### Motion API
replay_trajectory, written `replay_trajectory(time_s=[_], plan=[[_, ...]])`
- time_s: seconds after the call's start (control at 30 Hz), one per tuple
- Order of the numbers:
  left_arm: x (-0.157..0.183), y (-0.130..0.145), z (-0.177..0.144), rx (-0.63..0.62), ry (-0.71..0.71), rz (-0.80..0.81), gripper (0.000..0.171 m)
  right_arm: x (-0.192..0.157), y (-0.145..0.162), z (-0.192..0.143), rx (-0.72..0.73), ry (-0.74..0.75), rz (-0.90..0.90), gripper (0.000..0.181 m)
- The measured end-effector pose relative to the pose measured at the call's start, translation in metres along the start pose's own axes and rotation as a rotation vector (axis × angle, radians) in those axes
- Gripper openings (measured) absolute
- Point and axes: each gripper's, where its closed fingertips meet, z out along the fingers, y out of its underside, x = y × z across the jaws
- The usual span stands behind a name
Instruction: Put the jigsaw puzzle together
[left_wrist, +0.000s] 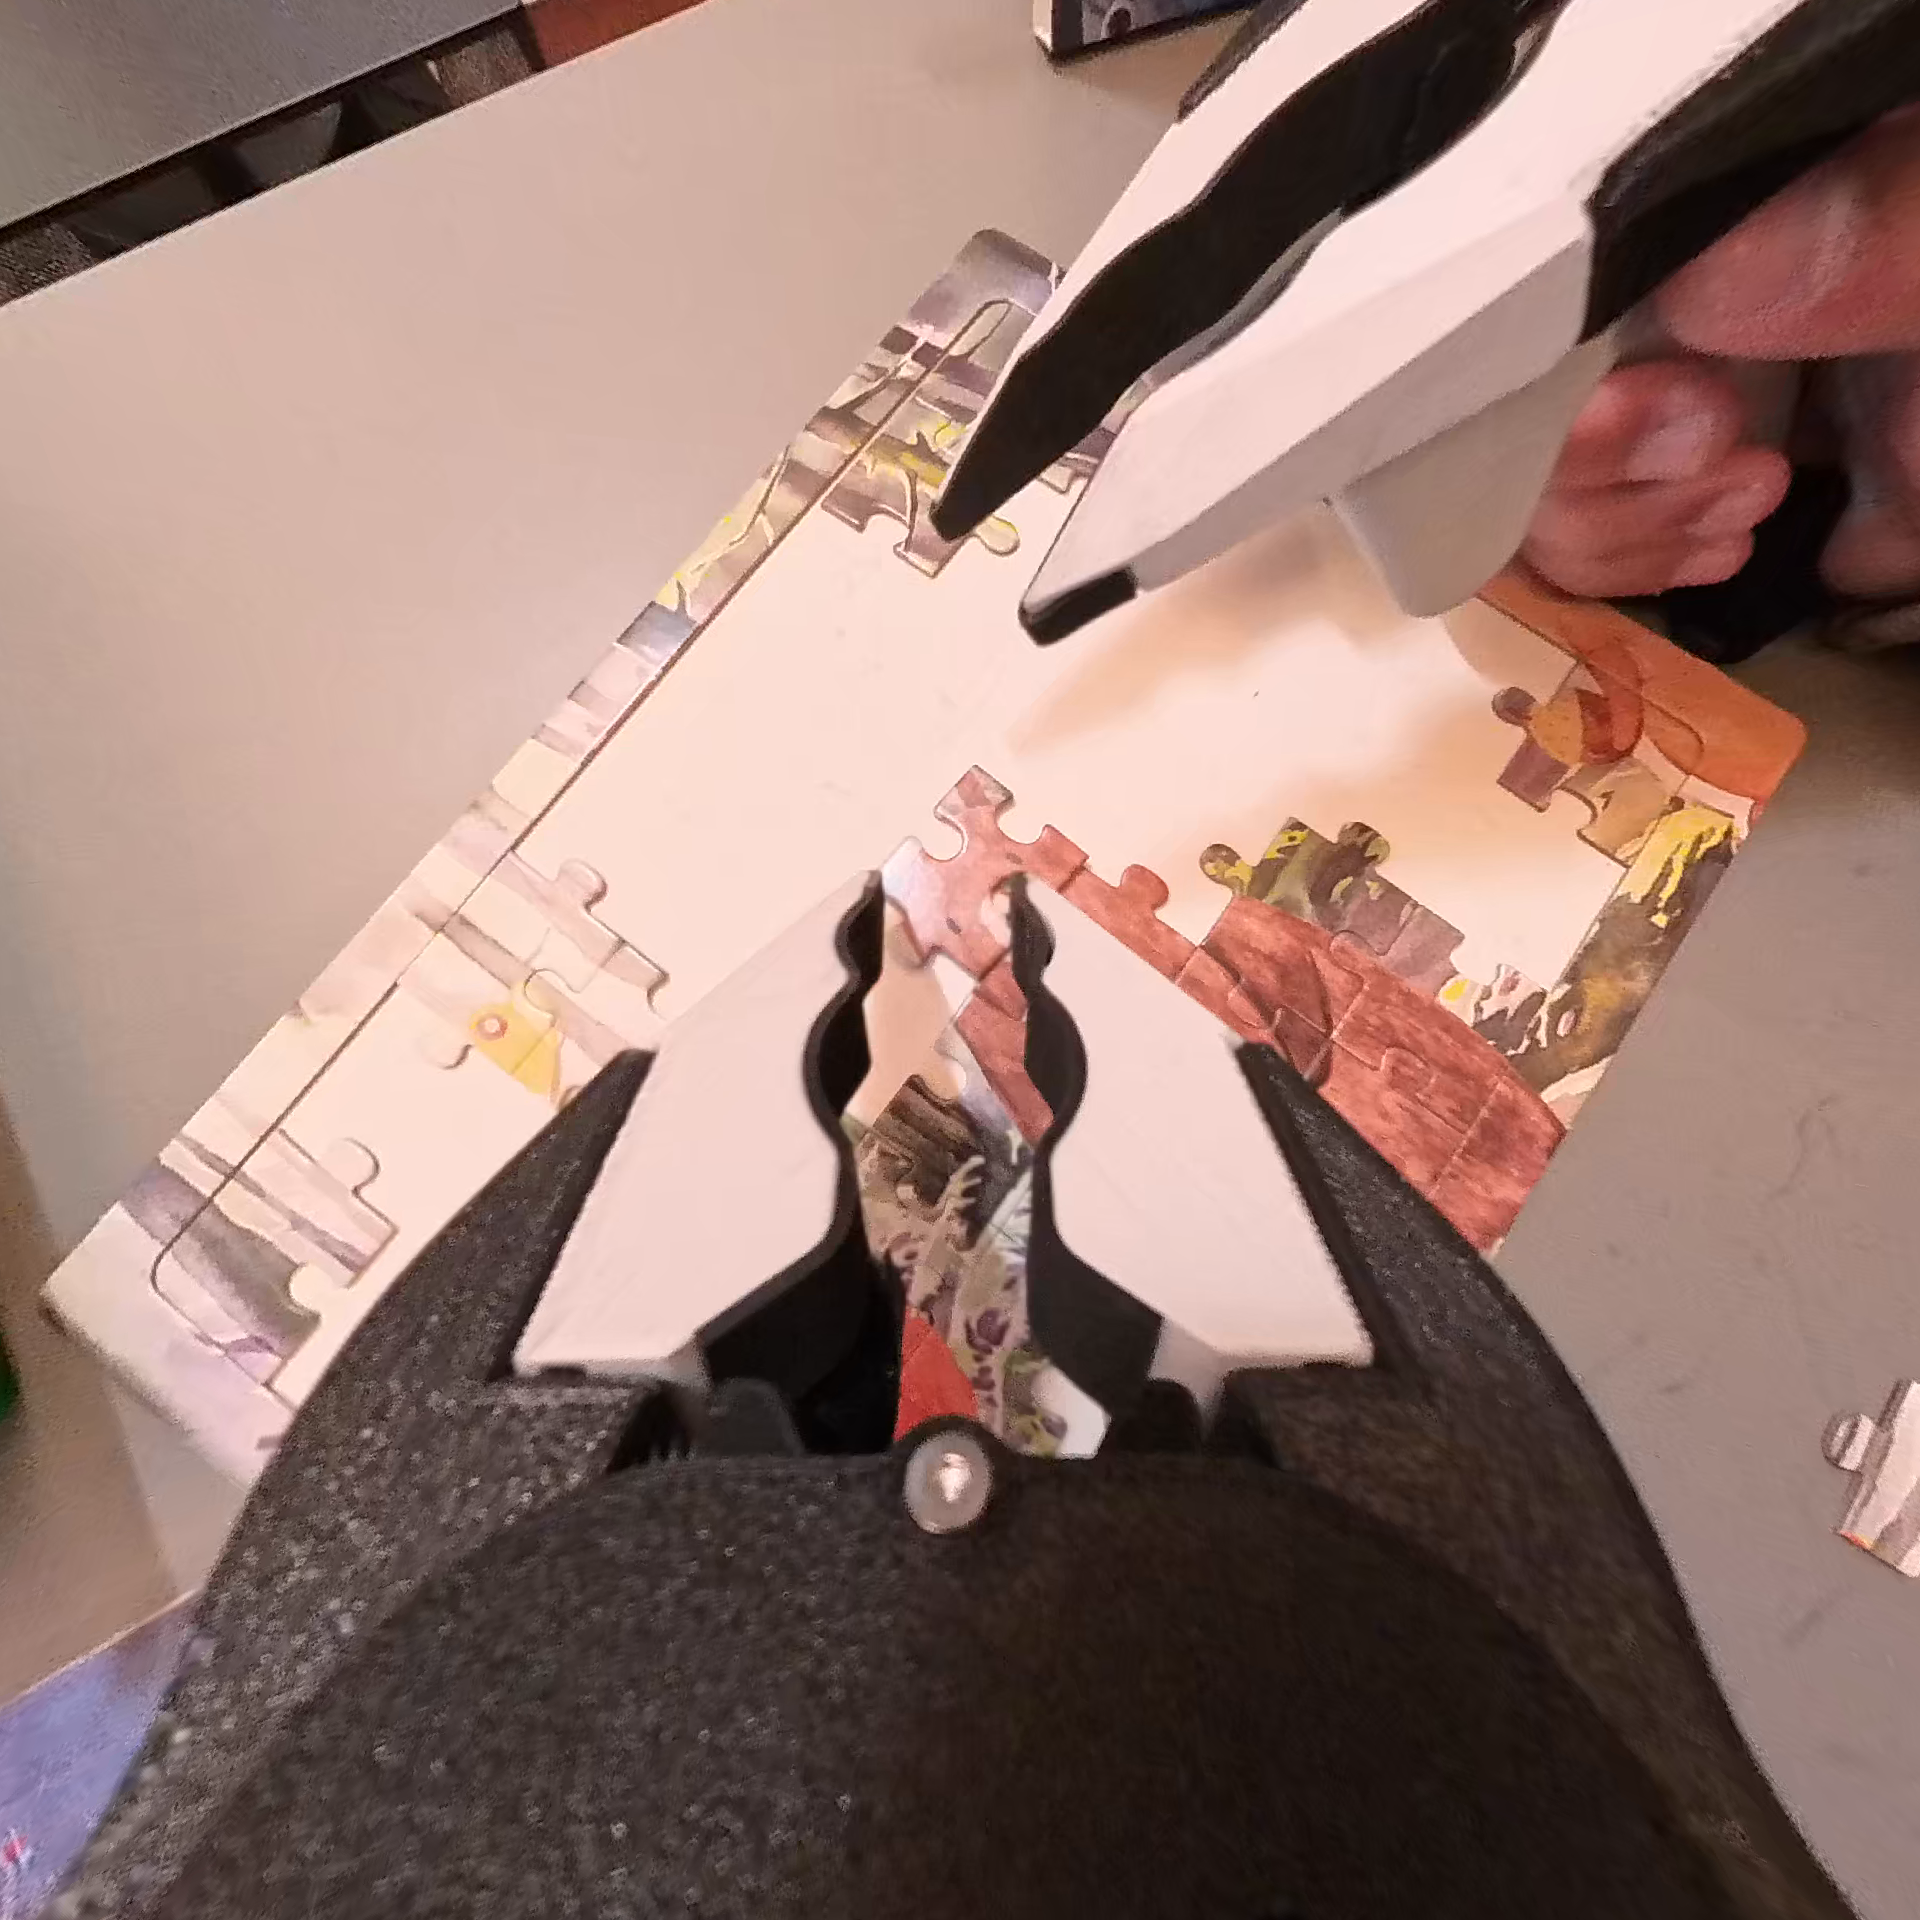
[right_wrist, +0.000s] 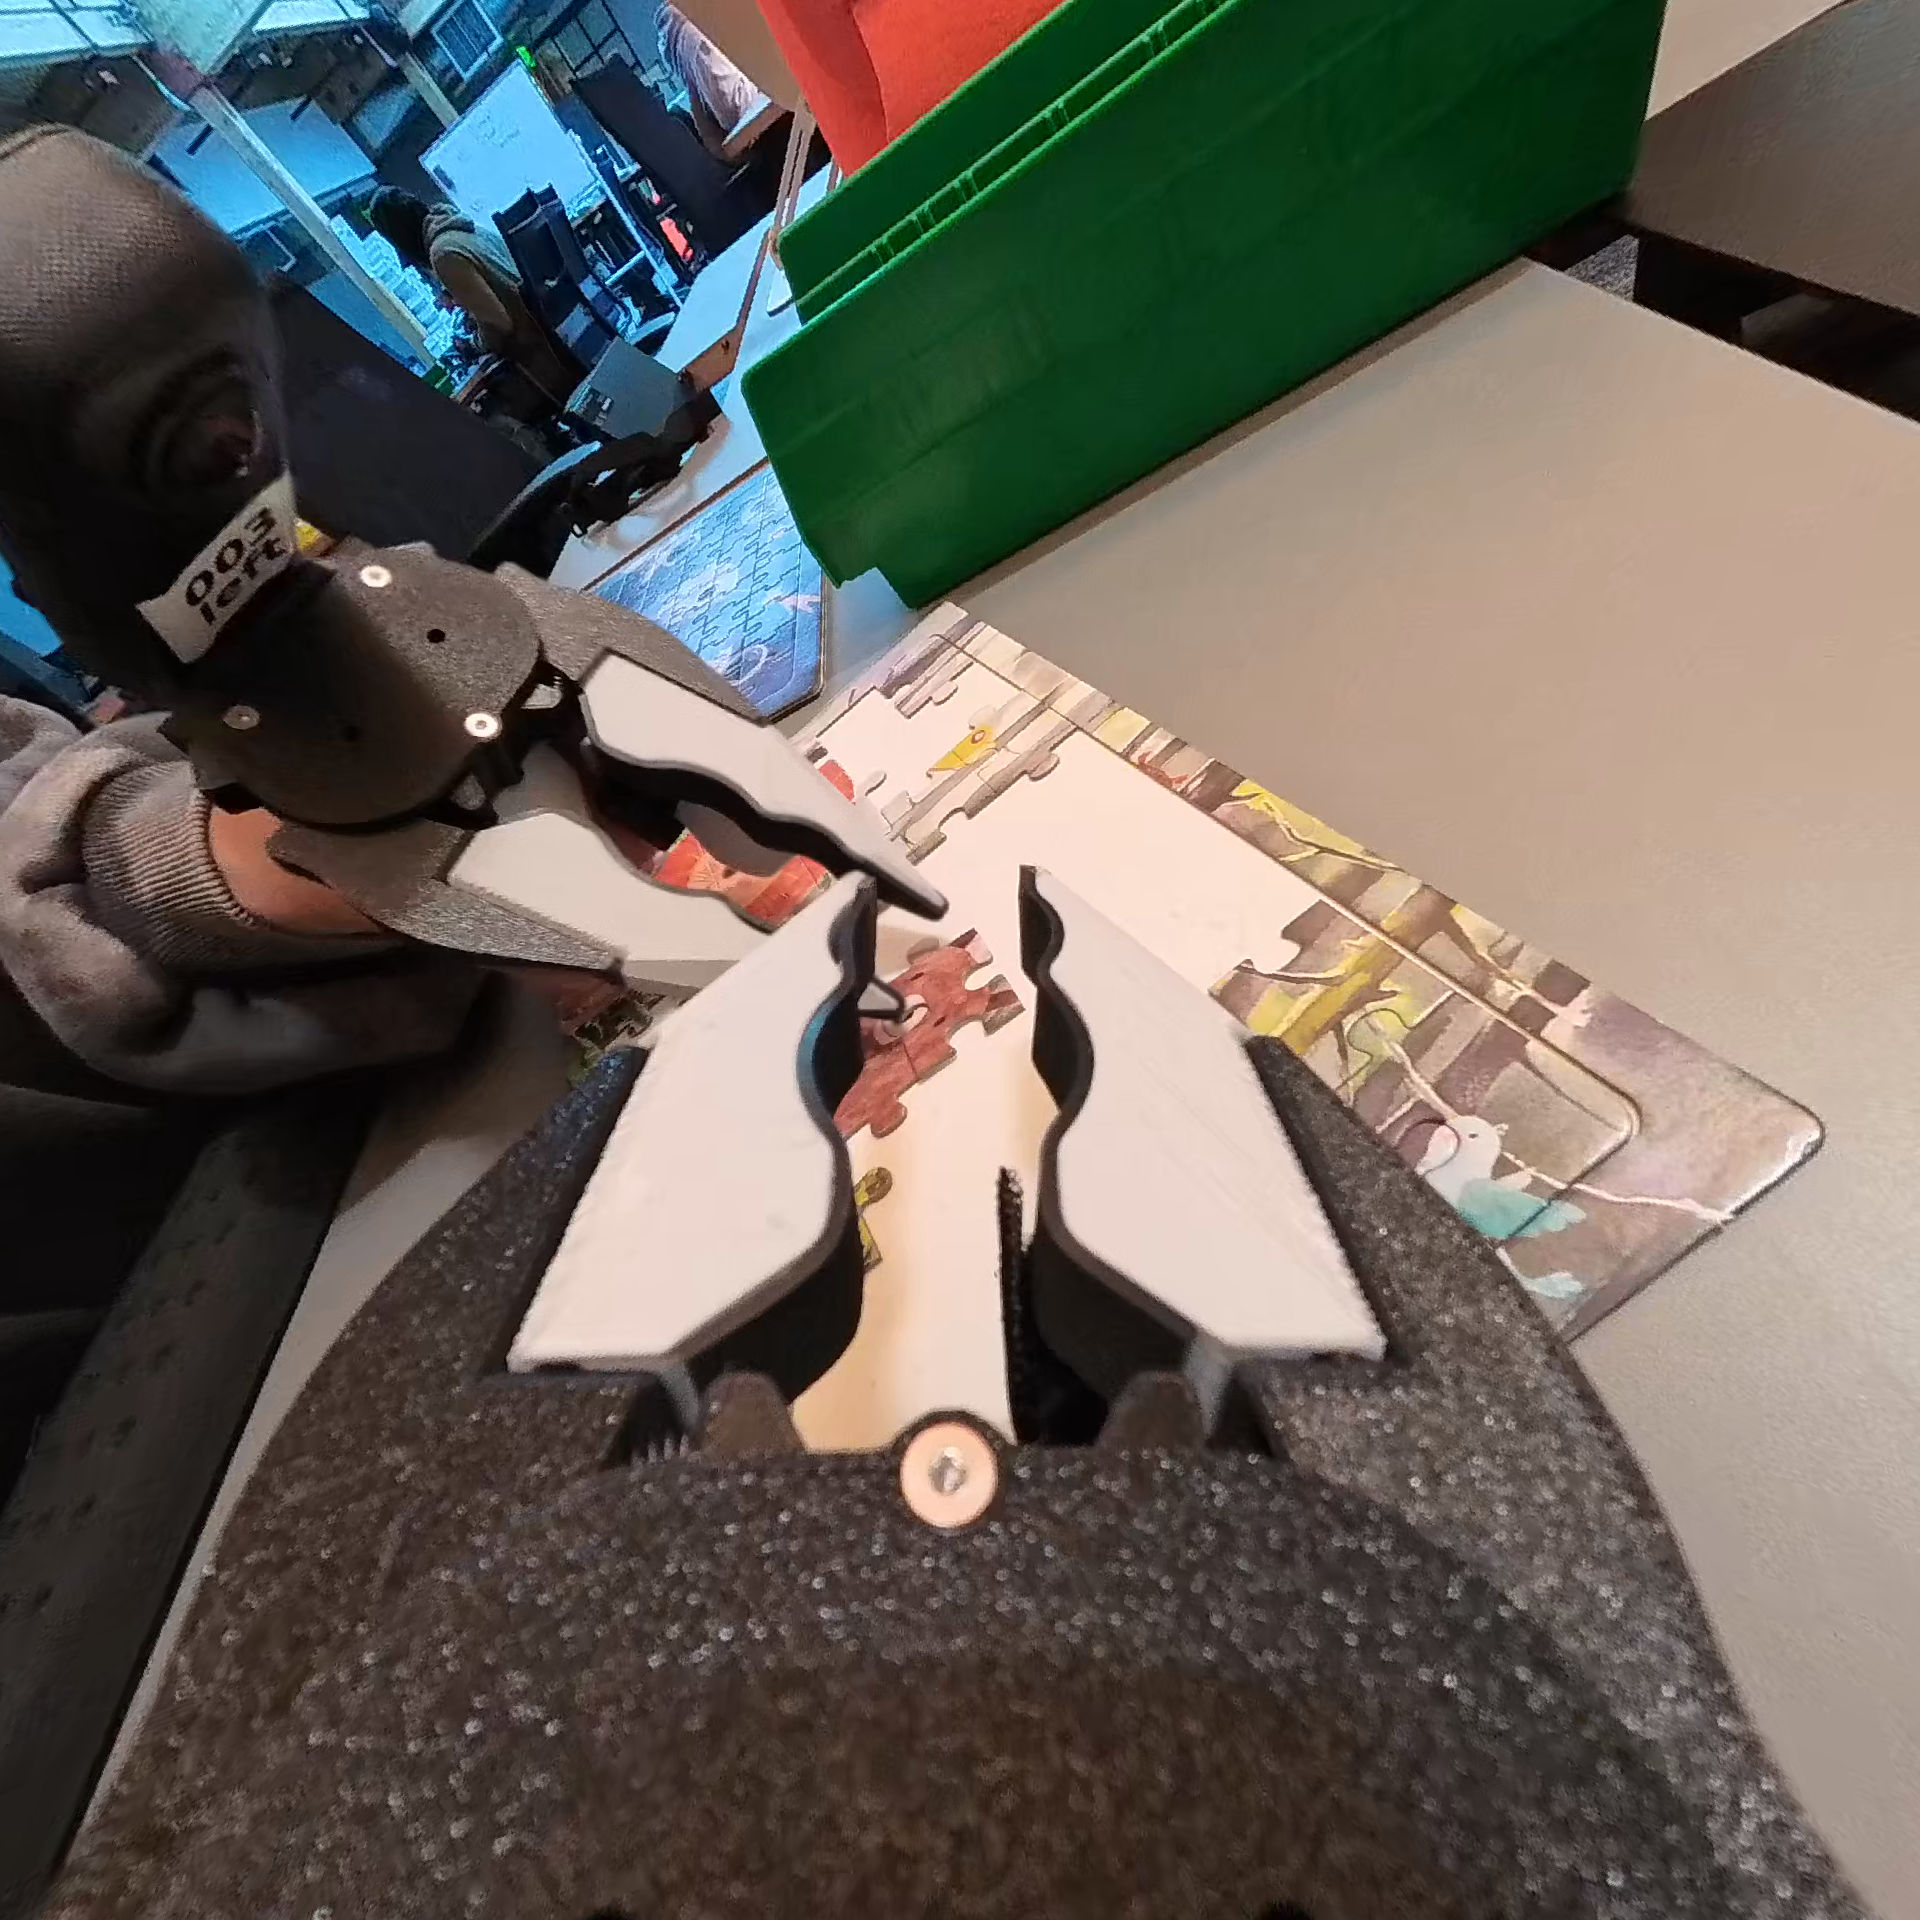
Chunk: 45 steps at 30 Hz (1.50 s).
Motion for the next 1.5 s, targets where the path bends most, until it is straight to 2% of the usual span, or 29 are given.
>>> replay_trajectory(time_s=[0.1,0.37,0.63,0.7,0.87,0.97,1.1,1.3,1.4,1.5], plan=[[-0.003,0.002,0.007,-0.019,0.018,-0.016,0.015,0.000,0.000,0.000,0.000,-0.001,0.001,0.027],[-0.004,0.004,0.007,-0.018,0.025,-0.054,0.014,0.000,0.001,0.000,-0.005,-0.004,0.005,0.027],[-0.005,0.001,0.001,-0.006,-0.016,-0.169,0.014,0.000,0.001,0.001,-0.007,-0.006,0.005,0.027],[-0.016,-0.002,-0.004,0.015,-0.026,-0.134,0.014,0.000,0.001,0.001,-0.007,-0.006,0.005,0.027],[0.005,-0.003,-0.013,0.064,0.205,0.175,0.013,0.000,0.001,0.001,-0.008,-0.008,0.006,0.027],[0.010,0.001,-0.011,0.040,0.266,0.270,0.016,0.000,0.001,0.001,-0.009,-0.008,0.006,0.027],[0.014,0.004,0.003,-0.026,0.304,0.259,0.024,0.000,0.001,0.001,-0.009,-0.008,0.005,0.027],[0.015,0.002,0.009,-0.036,0.246,0.150,0.024,0.000,0.001,0.001,-0.010,-0.010,0.007,0.027],[0.014,0.002,0.008,-0.029,0.201,0.146,0.025,0.000,0.002,0.001,-0.012,-0.010,0.007,0.027],[0.012,-0.007,0.004,0.040,0.169,0.142,0.027,-0.001,0.002,0.001,-0.013,-0.010,0.006,0.027]])
